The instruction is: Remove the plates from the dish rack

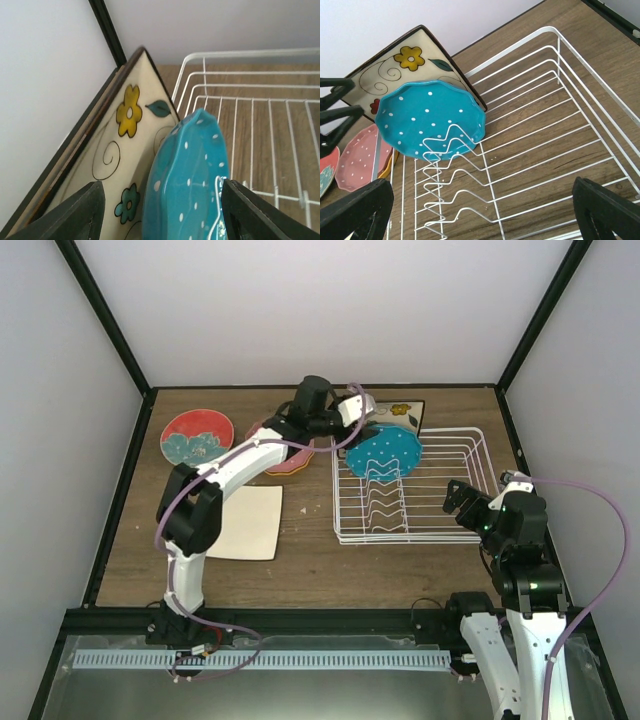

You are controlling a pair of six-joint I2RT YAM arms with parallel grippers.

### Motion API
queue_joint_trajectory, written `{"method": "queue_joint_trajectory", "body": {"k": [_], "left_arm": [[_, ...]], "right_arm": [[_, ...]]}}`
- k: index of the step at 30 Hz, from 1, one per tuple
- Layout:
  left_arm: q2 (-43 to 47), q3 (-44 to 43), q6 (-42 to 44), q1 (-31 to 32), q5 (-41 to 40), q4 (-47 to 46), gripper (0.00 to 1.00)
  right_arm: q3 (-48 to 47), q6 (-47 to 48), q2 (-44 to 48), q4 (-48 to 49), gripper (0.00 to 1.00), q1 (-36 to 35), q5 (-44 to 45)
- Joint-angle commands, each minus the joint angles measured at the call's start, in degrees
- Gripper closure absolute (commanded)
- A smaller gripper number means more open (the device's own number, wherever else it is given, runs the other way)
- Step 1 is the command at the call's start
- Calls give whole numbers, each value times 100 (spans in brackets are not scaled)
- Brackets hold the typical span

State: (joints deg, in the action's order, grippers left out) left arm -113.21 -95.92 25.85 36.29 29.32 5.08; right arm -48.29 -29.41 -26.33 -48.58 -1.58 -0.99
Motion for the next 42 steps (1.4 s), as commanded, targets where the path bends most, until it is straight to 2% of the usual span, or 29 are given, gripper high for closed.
{"method": "queue_joint_trajectory", "body": {"k": [1,6,8,21,34,42], "left_arm": [[-427,-347,648,132,-306,179,35],[-740,-539,846,226,-455,208,36],[-880,-631,918,258,-551,261,40],[-876,-395,950,536,-1135,-6,95],[243,-31,1046,1059,-2134,-1353,96],[810,-387,997,1177,-2172,-1573,96]], "right_arm": [[-233,35,50,-85,0,27,119],[-234,24,65,-94,0,24,100],[-238,8,80,-107,0,26,99],[-243,14,61,-123,0,26,172],[-72,-12,31,28,0,27,126],[45,-87,87,45,0,27,99]]}}
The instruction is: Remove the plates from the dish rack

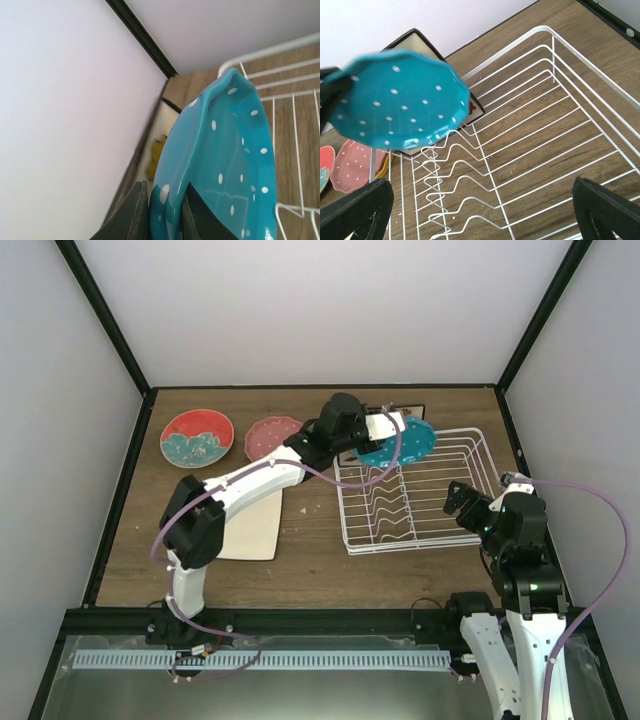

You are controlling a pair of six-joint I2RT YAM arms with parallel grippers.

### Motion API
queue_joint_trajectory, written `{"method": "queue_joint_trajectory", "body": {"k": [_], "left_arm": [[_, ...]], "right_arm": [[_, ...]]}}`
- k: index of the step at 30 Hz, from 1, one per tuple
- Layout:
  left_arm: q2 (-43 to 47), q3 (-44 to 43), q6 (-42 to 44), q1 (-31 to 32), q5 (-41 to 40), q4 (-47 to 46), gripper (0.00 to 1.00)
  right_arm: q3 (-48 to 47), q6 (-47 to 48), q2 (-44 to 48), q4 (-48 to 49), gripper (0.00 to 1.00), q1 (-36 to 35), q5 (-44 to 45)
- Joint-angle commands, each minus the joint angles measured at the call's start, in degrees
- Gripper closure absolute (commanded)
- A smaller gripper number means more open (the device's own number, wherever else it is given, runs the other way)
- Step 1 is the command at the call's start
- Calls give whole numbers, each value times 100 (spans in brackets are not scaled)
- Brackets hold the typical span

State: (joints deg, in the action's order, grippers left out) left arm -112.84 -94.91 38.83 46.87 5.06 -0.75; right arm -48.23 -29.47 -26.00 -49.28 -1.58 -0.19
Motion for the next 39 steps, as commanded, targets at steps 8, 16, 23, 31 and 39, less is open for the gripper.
{"method": "queue_joint_trajectory", "body": {"k": [8,16,23,31,39], "left_arm": [[1311,-528,-389,126,-86,-1379,96],[1878,-1062,-1327,-658,-1336,-2093,96],[2000,-1558,-4360,-3010,-1413,-457,96],[1969,-751,-6685,-4642,-89,1288,96],[1971,1154,-7812,-4748,1146,1591,96]], "right_arm": [[152,-195,103,167,0,27,-45],[304,-267,35,370,0,27,-256],[374,-303,-89,521,0,26,-437],[443,-369,-150,626,0,26,-591],[396,-307,-77,535,0,27,-519]]}}
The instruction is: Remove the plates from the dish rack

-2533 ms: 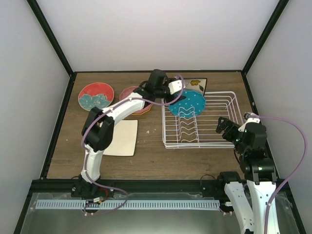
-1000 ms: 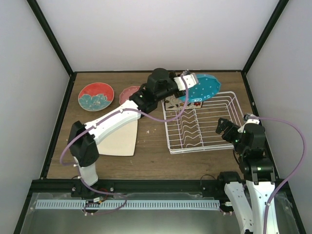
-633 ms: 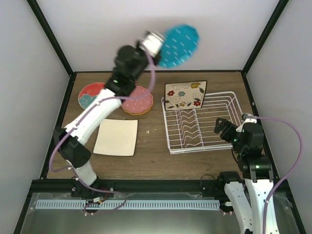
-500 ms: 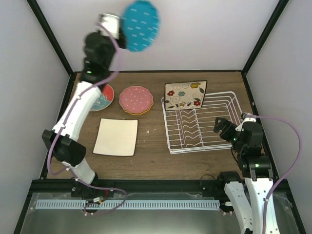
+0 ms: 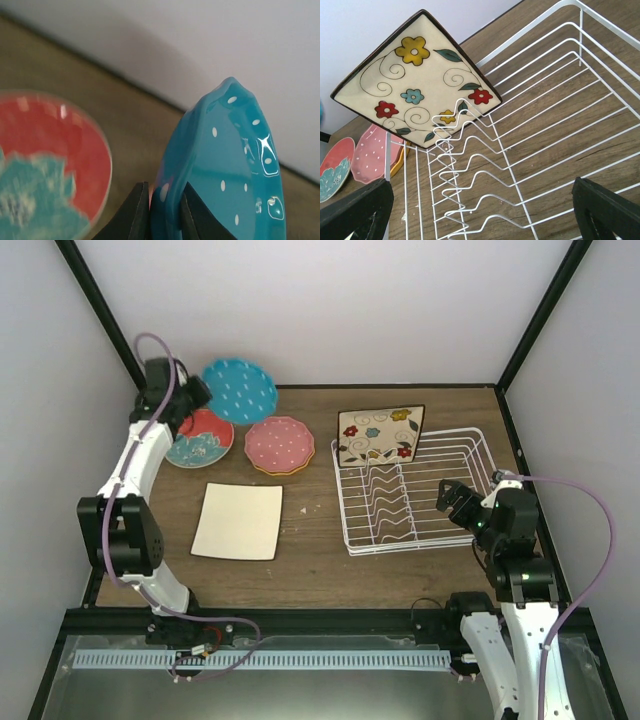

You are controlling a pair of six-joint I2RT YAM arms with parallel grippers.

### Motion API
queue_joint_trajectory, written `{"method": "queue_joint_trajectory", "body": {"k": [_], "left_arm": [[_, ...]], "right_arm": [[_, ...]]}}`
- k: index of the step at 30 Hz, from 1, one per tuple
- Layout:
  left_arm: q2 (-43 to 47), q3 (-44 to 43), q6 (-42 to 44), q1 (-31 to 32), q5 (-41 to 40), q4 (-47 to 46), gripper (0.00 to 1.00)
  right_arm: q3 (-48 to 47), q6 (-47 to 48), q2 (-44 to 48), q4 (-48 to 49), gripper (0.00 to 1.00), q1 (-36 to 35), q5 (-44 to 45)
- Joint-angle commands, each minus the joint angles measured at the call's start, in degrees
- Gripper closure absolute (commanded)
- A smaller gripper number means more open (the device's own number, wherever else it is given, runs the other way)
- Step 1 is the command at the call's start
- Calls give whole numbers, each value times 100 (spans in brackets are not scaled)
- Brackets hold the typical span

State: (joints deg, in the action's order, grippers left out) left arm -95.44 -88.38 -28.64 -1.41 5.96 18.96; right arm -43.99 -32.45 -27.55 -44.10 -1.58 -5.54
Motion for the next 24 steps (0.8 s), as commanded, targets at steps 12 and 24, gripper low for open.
{"method": "queue_joint_trajectory", "body": {"k": [12,24], "left_arm": [[-446,1221,-984,413,1151,-436,96],[-1252,732,-897,711,919,-444,96]], "right_arm": [[-139,127,79,-128,0,22,100],[-302,160,239,-457,0,27,360]]}}
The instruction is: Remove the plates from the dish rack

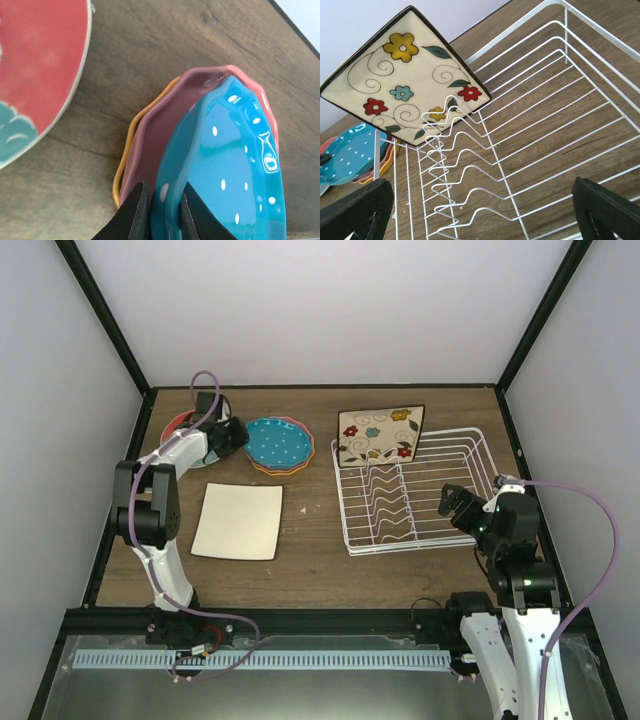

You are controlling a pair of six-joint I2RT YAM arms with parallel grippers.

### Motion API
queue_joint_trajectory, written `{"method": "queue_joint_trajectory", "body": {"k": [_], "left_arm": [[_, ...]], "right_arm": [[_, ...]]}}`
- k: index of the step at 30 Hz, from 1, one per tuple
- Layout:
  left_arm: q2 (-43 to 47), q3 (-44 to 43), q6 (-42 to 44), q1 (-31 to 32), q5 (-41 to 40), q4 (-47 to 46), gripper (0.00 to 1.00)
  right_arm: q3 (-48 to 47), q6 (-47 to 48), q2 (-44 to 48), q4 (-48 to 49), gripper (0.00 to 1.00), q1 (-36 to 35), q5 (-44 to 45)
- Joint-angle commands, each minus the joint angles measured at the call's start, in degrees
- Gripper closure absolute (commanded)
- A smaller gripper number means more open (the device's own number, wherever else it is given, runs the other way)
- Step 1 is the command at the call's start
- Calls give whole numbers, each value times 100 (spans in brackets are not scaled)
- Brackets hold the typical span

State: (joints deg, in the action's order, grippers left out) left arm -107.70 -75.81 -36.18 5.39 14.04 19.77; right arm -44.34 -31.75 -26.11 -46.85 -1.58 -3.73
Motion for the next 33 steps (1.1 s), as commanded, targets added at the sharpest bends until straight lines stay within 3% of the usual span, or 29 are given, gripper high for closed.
{"method": "queue_joint_trajectory", "body": {"k": [1,6,13,20,27,33], "left_arm": [[-78,-568,-137,46,96,-519,96],[-302,-713,-100,98,47,-508,95],[-441,-689,-38,124,54,-518,86],[-487,-681,-10,148,98,-502,62],[-456,-883,350,182,-159,-364,18],[-525,-1921,1247,77,-1114,-524,10]], "right_arm": [[-266,84,104,-185,0,27,184],[-277,93,77,-183,0,27,210],[-270,155,-41,-88,0,27,202],[-275,178,-140,-14,0,26,187],[-238,143,-140,10,0,27,171],[-242,131,-72,-23,0,27,220]]}}
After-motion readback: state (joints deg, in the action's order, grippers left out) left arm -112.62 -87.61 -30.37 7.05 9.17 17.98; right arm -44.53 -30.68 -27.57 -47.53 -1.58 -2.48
